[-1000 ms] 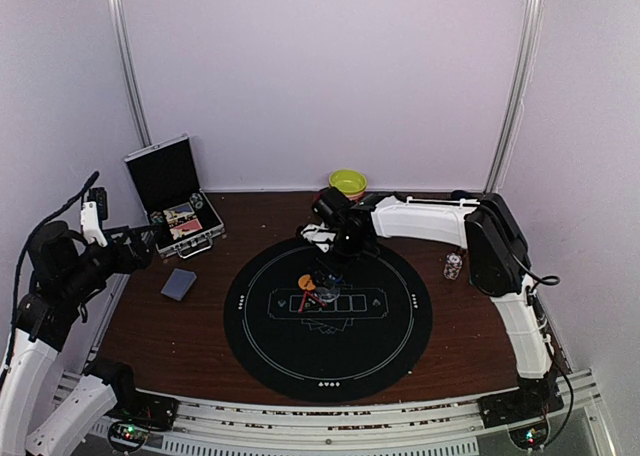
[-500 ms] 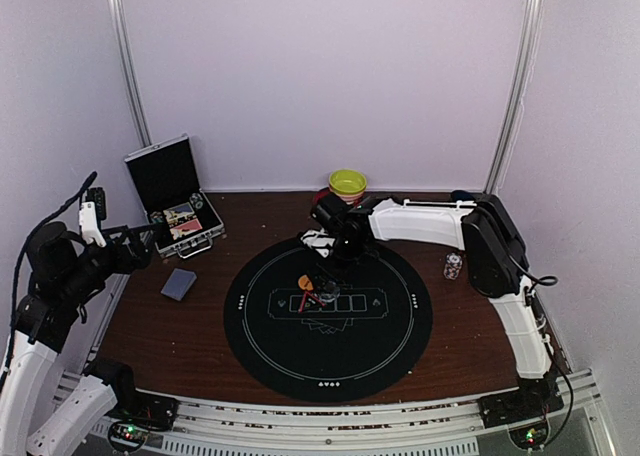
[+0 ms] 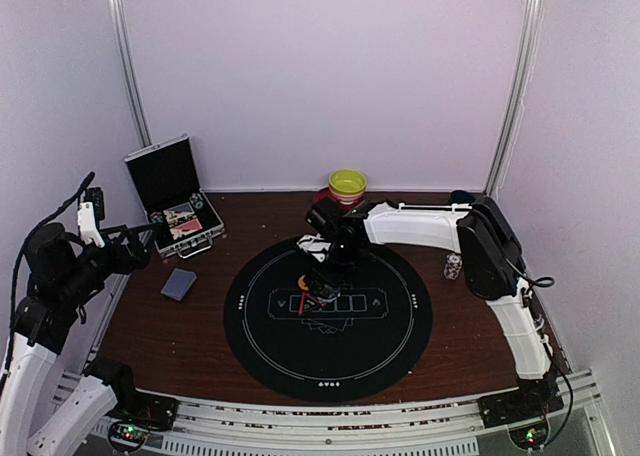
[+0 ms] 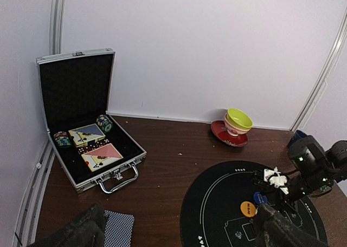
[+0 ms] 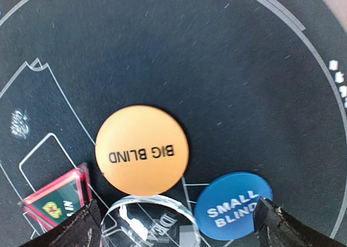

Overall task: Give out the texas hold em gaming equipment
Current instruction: Adjust the all-in button at the center of the board.

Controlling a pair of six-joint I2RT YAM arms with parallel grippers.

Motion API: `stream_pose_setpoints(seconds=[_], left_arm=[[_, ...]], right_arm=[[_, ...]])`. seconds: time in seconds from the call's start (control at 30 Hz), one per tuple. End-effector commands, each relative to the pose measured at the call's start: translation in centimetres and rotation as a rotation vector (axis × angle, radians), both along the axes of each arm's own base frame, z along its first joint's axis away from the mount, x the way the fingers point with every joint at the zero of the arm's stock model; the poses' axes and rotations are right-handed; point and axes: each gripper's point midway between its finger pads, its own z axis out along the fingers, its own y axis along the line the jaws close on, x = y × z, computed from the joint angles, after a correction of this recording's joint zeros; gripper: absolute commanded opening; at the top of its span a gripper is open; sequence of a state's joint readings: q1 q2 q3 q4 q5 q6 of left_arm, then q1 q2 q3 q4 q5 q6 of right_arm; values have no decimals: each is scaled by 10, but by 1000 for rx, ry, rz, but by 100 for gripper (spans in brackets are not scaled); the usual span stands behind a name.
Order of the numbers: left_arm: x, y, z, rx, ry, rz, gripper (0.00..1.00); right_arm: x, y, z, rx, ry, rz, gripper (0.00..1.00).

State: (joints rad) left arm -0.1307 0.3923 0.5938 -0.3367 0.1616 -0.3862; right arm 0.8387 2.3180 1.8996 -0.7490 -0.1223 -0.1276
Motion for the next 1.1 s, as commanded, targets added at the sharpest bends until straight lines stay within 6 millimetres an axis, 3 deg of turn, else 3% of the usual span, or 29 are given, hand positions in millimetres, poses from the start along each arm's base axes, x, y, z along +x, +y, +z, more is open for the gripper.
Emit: stream_pose_setpoints(seconds=[0.0, 0.37, 0.5, 0.7, 0.87, 1.07], left_arm=[[2, 3, 10, 6, -53, 10, 98], [1, 2, 10, 6, -55, 8, 98], [1, 2, 11, 5, -57, 7, 98], [1, 3, 10, 7, -54, 12, 98], [2, 4, 9, 7, -51, 19, 98], [3, 7, 8, 7, -48, 33, 98]], right_arm=[[-13, -7, -21, -77, 41, 14, 100], [-17, -20, -19, -125, 35, 16, 99], [-9, -15, 3, -60, 18, 6, 100], [35, -21, 43, 48, -39, -81, 100], [79, -33, 66, 84, -127, -146, 100], [118, -43, 55, 56, -194, -215, 100]])
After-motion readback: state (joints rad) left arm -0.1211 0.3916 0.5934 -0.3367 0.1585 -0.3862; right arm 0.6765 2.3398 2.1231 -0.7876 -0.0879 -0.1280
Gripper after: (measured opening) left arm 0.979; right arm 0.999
